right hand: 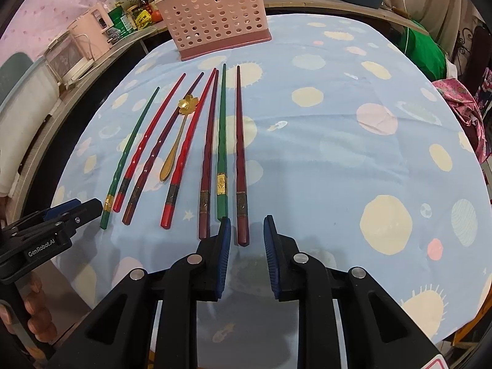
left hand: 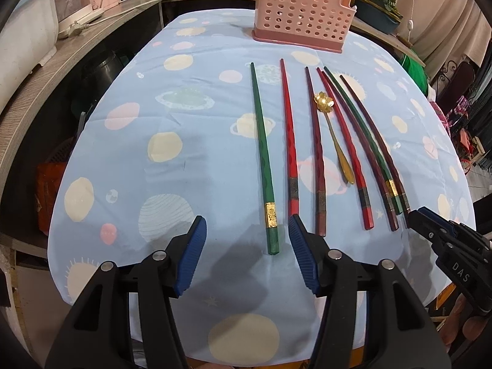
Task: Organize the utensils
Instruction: 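Move both grippers back down to the remaining utensils, then grasp the green gold-banded chopstick with the left gripper while the right gripper grasps a dark red chopstick, then lift and carry both chopsticks to the pink basket with both grippers, then open both grippers to drop the chopsticks into the basket, then move both grippers back down to the remaining utensils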
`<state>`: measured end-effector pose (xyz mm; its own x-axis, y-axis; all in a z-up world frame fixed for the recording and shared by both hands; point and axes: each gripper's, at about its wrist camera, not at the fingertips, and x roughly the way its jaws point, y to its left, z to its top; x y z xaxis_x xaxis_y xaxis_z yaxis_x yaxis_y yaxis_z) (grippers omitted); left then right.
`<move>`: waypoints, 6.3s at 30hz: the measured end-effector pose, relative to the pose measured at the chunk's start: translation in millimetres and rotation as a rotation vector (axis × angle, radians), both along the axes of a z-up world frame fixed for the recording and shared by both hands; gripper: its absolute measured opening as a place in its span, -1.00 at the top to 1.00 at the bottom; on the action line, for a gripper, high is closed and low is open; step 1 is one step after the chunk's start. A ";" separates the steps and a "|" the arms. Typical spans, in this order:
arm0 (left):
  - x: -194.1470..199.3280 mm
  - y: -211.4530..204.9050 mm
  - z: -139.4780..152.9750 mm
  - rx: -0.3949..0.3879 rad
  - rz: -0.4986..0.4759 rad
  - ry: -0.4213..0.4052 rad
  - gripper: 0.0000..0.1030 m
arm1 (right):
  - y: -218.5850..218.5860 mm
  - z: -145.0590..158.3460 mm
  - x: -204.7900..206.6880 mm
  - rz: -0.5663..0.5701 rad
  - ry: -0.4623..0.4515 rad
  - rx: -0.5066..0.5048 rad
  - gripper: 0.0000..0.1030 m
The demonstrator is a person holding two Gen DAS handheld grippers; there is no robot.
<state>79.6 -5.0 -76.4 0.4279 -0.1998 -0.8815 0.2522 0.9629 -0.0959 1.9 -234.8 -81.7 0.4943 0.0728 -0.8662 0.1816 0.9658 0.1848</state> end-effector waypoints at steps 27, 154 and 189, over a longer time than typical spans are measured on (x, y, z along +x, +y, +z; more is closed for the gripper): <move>4.5 0.0 -11.5 0.014 -0.003 0.003 0.84 | 0.8 -4.8 2.2 0.006 -0.003 -0.045 0.84; 150.9 -37.6 178.2 -0.125 0.046 -0.389 0.23 | -47.0 157.3 136.5 -0.045 -0.443 -0.032 0.37; 39.0 -7.4 24.6 -0.004 0.010 -0.058 0.23 | 7.6 11.9 26.9 0.068 -0.090 -0.039 0.62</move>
